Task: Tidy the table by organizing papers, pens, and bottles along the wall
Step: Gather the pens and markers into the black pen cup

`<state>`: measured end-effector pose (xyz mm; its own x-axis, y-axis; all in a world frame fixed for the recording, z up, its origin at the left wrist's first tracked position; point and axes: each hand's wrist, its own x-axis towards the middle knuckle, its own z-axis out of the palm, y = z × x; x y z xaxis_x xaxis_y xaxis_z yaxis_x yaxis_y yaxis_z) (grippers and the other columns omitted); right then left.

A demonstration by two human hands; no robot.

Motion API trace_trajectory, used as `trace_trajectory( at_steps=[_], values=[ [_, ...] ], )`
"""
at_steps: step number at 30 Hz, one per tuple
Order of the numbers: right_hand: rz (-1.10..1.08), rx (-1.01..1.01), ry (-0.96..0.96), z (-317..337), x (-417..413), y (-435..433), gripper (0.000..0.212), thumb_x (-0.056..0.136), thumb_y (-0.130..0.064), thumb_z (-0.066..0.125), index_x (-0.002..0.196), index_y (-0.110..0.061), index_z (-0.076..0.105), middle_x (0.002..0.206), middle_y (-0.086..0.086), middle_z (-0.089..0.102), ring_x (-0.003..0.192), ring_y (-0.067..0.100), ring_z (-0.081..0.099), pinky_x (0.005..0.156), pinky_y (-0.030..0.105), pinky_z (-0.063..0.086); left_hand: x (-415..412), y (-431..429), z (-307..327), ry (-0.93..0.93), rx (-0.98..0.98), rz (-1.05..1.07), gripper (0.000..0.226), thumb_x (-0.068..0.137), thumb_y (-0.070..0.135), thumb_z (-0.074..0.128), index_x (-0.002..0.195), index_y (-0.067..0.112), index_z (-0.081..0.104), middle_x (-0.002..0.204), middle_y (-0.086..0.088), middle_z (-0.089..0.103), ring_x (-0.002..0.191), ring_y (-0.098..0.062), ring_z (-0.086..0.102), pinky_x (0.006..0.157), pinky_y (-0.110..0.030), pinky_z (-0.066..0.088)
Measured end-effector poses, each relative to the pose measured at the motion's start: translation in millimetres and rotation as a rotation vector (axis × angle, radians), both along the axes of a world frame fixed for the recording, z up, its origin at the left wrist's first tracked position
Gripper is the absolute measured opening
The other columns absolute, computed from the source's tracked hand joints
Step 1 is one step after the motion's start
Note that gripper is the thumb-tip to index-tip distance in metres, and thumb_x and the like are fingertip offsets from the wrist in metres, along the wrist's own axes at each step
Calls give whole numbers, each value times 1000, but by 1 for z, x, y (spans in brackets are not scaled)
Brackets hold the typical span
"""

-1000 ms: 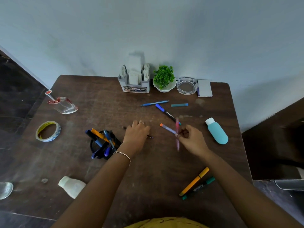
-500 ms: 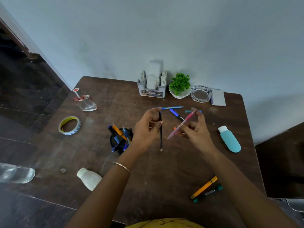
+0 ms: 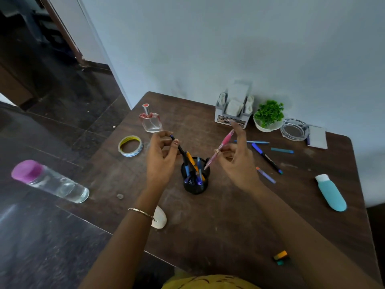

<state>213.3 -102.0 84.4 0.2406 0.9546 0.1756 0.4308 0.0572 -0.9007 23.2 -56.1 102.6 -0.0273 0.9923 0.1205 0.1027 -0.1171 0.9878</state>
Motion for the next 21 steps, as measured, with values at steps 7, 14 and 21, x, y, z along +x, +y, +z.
trace_trajectory(
  at_steps=[7,14,21],
  values=[
    [121,2,-412,-2,-15,2,76,85,-14,65,144,-36,22,84,0,67,73,15,66,70,39,57,-4,1,-22,100,-61,-70,18,94,13,58,107,22,50,94,3,65,86,-9,69,75,-30,58],
    [170,-12,-515,-15,-14,1,62,83,-14,66,136,-31,38,98,-5,65,86,13,63,79,37,55,-2,2,-25,300,17,-59,11,90,16,63,99,23,61,93,9,66,83,-2,65,66,-10,50],
    [196,-29,-631,-32,-10,-7,38,89,-17,57,126,-23,59,116,-3,59,104,14,56,79,21,41,-3,-2,-43,587,22,-94,9,84,26,70,92,23,71,92,8,54,80,-11,59,69,-27,50]
  ],
)
